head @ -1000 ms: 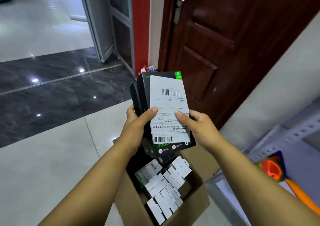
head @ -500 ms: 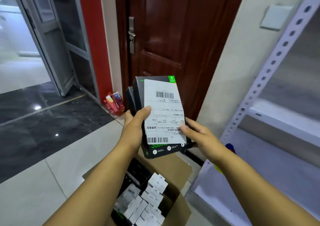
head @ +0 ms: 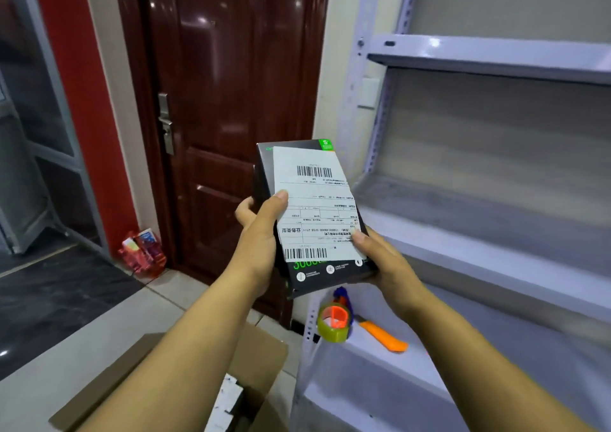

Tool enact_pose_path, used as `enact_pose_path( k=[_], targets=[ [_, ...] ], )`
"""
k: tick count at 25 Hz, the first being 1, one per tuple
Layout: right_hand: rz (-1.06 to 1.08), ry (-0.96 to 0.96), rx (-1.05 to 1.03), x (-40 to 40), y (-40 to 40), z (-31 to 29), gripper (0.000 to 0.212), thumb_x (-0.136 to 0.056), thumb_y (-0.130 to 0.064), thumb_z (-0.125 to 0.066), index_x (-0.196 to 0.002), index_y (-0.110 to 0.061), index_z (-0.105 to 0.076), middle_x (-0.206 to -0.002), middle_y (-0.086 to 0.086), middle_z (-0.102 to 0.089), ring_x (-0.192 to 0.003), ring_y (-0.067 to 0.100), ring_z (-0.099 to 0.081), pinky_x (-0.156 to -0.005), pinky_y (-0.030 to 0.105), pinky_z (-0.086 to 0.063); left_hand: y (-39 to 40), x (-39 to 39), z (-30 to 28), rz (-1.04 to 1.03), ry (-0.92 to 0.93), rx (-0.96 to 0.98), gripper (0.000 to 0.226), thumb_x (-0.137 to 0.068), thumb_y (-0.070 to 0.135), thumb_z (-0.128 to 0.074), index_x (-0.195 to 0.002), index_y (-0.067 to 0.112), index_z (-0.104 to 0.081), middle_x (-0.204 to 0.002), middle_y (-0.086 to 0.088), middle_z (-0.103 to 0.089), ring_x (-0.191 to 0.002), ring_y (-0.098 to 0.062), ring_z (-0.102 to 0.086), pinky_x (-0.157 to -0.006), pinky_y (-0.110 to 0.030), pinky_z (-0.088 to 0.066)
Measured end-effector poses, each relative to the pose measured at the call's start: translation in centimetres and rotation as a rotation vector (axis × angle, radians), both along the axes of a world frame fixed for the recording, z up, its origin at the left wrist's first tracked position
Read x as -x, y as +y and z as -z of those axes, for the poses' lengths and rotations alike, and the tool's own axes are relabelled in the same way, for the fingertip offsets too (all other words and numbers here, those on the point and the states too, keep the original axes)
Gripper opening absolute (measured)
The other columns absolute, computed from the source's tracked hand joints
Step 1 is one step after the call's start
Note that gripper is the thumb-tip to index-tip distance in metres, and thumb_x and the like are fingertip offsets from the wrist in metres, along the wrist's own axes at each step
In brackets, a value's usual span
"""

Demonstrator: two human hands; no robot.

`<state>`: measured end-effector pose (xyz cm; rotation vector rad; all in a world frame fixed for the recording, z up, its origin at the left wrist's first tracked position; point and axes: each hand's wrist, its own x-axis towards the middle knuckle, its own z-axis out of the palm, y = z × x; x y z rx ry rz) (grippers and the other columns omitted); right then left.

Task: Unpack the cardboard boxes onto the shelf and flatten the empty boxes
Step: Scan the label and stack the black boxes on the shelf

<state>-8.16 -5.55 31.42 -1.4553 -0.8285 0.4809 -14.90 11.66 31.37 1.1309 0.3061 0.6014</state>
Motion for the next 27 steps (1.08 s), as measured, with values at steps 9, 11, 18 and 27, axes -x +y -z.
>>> enact_pose_path(
  k=[9, 11, 18, 27],
  targets=[
    [0.306, -0.068, -0.153, -0.8, -16.5, -5.1, 0.020, -0.095, -0.027, -0.049, -0.110, -0.028, -0.063, -0.096, -0.010, -0.074, -0.080, 0.006, -0.068, -0.064, 0.025, -0.056, -16.9, -3.6, -6.9, 0.327, -0.122, -0.217, 0.068, -0.079, 0.070, -0.050, -0.121, 0.018, -0.060, -0.114, -0.005, -0.070, -0.107, -0.022, -0.066, -0.102, -0.046, -0.045],
    [0.355, -0.094, -0.188, -0.6, -19.2, -6.6, 0.025, -0.099, -0.020, -0.043, -0.115, -0.023, -0.062, -0.097, -0.007, -0.075, -0.080, 0.006, -0.069, -0.060, 0.020, -0.053, -19.7, -4.0, -8.4, 0.367, -0.146, -0.236, 0.068, -0.075, 0.064, -0.049, -0.123, 0.018, -0.059, -0.114, -0.006, -0.070, -0.106, -0.023, -0.066, -0.101, -0.046, -0.045],
    [0.532, -0.194, -0.314, -0.7, -27.4, -12.5, 0.025, -0.100, -0.020, -0.042, -0.113, -0.017, -0.063, -0.092, -0.008, -0.075, -0.077, 0.003, -0.069, -0.057, 0.015, -0.050, -28.6, -4.9, -13.0, 0.471, -0.305, -0.367, 0.033, -0.087, 0.035, -0.052, -0.115, 0.019, -0.056, -0.100, 0.003, -0.071, -0.076, -0.002, -0.069, -0.060, -0.016, -0.053],
    [0.760, -0.305, -0.358, -2.8, -32.1, -20.0, 0.020, -0.097, -0.030, -0.049, -0.095, -0.020, -0.066, -0.073, -0.014, -0.072, -0.063, -0.001, -0.066, -0.055, 0.020, -0.054, -33.7, -8.3, -20.2, 0.299, -0.440, -0.507, 0.045, -0.075, 0.049, -0.062, -0.109, 0.021, -0.066, -0.103, 0.007, -0.072, -0.099, -0.015, -0.067, -0.093, -0.046, -0.052]
  ],
)
